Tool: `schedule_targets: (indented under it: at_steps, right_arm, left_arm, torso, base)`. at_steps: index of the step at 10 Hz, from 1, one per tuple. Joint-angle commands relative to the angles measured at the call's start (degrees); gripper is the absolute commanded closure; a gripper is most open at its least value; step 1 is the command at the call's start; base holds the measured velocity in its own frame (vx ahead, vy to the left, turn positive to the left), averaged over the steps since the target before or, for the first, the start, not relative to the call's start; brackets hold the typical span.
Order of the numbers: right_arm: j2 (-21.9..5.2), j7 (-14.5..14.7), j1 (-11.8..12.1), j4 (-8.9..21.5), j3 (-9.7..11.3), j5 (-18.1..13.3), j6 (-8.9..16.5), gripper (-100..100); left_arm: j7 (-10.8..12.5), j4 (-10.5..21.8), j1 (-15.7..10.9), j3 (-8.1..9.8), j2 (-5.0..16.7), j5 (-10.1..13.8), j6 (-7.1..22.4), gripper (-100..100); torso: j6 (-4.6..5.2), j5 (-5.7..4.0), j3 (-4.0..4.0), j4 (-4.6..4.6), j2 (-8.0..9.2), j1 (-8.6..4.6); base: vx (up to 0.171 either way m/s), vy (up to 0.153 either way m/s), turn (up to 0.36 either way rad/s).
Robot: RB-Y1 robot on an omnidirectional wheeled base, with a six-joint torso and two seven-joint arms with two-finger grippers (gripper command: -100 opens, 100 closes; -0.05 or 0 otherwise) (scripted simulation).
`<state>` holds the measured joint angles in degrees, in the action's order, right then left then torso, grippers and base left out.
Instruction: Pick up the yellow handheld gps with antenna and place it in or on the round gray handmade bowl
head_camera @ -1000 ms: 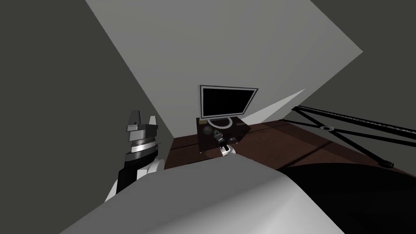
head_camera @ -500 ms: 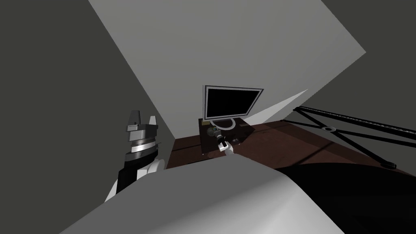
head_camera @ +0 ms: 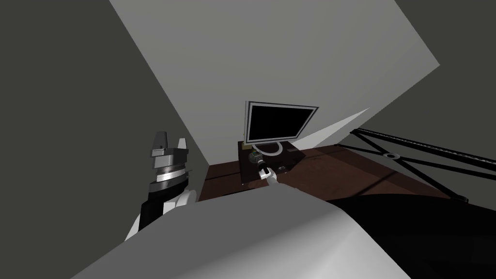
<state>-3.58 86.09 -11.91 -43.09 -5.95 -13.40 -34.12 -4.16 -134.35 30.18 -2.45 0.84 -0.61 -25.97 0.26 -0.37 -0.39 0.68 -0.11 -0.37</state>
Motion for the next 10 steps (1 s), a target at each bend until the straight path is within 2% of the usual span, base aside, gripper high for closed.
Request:
schedule_targets:
  at_steps: [1,3,4,5,6,7,9,10]
  right_arm:
    - [0.0,0.0,0.0,0.0,0.0,0.0,0.0,-100]
    - [0.0,0.0,0.0,0.0,0.0,0.0,0.0,-100]
    - [0.0,0.0,0.0,0.0,0.0,0.0,0.0,0]
    - [-1.31,-2.32,-0.25,-0.61,-0.69,-1.36,0.66,-100]
    - [-2.62,-3.93,-0.51,-1.22,-1.39,-2.73,1.32,-100]
    - [-2.62,-4.63,-0.51,-1.22,-1.39,-2.73,1.32,-100]
    - [-5.24,-8.69,-1.02,-2.43,-2.78,-5.46,2.65,-100]
    - [-5.24,-9.27,-1.02,-2.43,-2.78,-5.46,2.65,-100]
  left_arm:
    - [0.0,0.0,0.0,0.0,0.0,0.0,0.0,0]
    - [0.0,0.0,0.0,0.0,0.0,0.0,0.0,0]
    - [0.0,0.0,0.0,0.0,0.0,0.0,0.0,0]
    - [0.0,0.0,0.0,0.0,0.0,0.0,0.0,0]
    - [0.0,0.0,-0.01,0.0,0.0,0.0,0.0,0]
    - [0.0,0.0,-0.01,-0.01,-0.01,0.0,0.0,0]
    - [0.0,0.0,-0.01,-0.01,-0.01,0.0,0.0,0]
    - [0.0,0.0,-0.01,-0.01,-0.01,0.0,0.0,0]
  torso:
    - [0.0,0.0,0.0,0.0,0.0,0.0]
    - [0.0,0.0,0.01,0.0,0.02,-0.02]
    - [0.0,0.0,0.01,-0.01,0.02,-0.02]
    - [0.0,0.0,0.01,-0.01,0.02,-0.02]
    - [-0.01,0.02,0.05,-0.02,0.09,0.08]
    - [-0.01,0.05,0.11,-0.04,0.2,0.25]
    - [-0.02,0.05,0.11,-0.04,0.19,0.23]
    - [-0.01,0.06,0.13,-0.05,0.22,0.26]
  base:
    - [0.0,0.0,0.0]
    - [0.0,0.0,0.0]
    - [0.0,0.0,0.0]
    - [-0.024,0.033,0.068]
    - [-0.057,0.087,0.086]
    - [-0.043,0.075,0.022]
    - [-0.047,0.074,0.082]
    - [-0.043,0.055,0.018]
